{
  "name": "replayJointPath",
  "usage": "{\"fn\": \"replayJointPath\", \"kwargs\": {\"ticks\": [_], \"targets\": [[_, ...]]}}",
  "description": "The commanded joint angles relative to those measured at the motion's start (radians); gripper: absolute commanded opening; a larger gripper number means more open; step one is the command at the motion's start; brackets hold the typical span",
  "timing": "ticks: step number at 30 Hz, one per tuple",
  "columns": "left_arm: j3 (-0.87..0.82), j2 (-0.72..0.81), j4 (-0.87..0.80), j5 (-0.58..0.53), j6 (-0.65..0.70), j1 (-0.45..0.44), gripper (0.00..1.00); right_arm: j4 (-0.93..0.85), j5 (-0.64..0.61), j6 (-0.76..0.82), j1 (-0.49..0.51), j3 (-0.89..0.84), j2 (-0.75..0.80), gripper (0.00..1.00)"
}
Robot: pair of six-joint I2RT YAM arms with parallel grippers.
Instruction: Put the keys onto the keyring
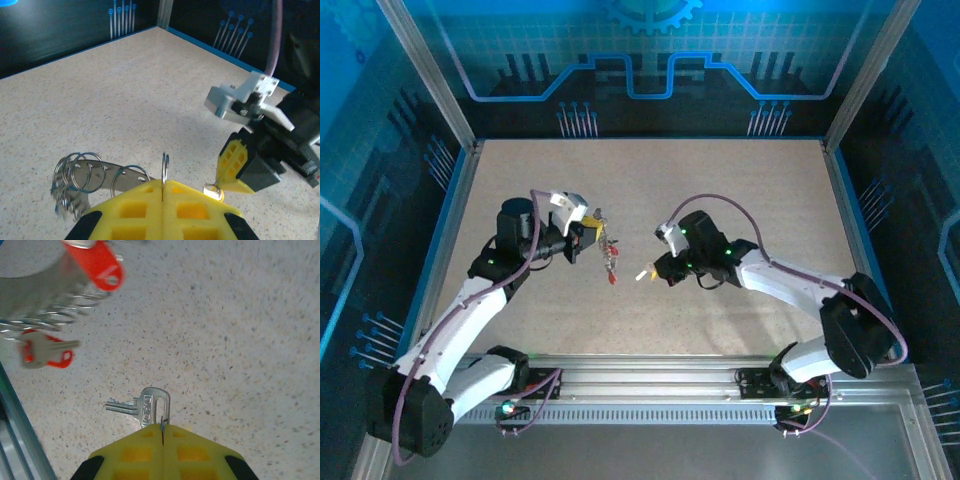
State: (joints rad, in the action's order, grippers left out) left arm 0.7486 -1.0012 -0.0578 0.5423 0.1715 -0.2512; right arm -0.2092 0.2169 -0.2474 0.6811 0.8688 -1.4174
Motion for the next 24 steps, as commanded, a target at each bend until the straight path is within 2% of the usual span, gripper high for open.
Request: {"fn": "replayJointPath", "kwargs": {"ticks": [1,4,10,20,24], "targets": [[-0.009,0.024,0.017,0.075,0.092,-0.021,0.00,-0.074,-0.075,0.134,0.020,0.056,-0.010,0.00],[-0.002,0.025,0.003,0.070,0.106,-0.028,0.00,-0.181,-0.163,0.121,0.017,0.116,-0.066,0.00],[0.001,0.033,-0.018,0.041,0.118,-0.029,0.00,-0.281,-0.194,0.071,0.002,0.161,-0.171,0.00],[0.006,0.037,-0.017,0.038,0.108,-0.030,0.00,-0.285,-0.133,0.023,-0.024,0.178,-0.331,0.00],[0.004,0.041,-0.024,0.053,0.120,-0.030,0.00,-0.282,-0.130,0.030,-0.025,0.194,-0.359,0.06]]}}
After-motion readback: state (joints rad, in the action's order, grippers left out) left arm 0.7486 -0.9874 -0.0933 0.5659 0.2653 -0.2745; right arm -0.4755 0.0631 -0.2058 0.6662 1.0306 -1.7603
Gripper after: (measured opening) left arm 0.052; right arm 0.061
